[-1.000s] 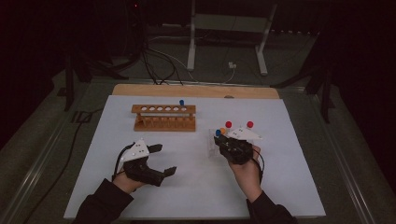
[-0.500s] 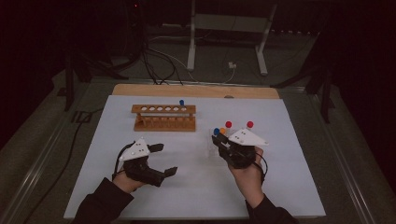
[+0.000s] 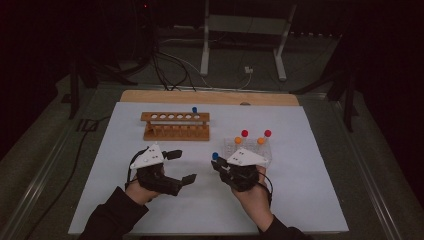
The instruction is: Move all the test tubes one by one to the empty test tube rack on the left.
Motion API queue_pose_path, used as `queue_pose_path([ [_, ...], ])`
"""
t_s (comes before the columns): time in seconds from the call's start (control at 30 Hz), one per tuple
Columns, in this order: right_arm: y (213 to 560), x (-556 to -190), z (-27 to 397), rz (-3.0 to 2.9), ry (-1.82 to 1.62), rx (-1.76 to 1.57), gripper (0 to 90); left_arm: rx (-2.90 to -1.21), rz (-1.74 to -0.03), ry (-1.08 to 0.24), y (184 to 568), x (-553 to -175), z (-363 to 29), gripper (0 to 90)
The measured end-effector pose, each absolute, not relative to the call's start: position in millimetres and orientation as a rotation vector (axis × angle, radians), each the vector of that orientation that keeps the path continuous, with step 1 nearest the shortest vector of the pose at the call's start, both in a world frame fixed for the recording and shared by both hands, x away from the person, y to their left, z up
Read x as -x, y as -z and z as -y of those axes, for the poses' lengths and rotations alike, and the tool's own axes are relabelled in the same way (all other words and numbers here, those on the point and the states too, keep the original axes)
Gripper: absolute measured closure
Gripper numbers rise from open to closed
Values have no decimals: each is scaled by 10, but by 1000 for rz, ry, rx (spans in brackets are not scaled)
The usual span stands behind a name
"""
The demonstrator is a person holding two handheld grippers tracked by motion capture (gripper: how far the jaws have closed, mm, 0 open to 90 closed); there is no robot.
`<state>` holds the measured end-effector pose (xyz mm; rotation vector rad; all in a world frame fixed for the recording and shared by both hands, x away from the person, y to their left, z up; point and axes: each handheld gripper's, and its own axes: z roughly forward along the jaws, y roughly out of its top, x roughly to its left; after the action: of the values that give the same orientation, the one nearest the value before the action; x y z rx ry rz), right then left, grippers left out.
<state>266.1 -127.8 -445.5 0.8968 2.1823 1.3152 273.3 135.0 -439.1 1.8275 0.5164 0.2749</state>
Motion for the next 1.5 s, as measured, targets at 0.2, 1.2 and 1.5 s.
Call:
queue_pose_path([
  [0.2, 4509, -2614, 1171, -2237, -1321, -875, 767, -1840, -479, -288, 4354, -2739, -1222, 311],
  [1.2, 4506, -2606, 1151, -2258, -1347, -884, 745, -1890, -438, -362, 4364, -2865, -916, 779],
  [1.5, 4491, -2614, 1180, -2237, -1347, -899, 445, -1853, -503, -441, 4337, -3006, -1123, 780],
])
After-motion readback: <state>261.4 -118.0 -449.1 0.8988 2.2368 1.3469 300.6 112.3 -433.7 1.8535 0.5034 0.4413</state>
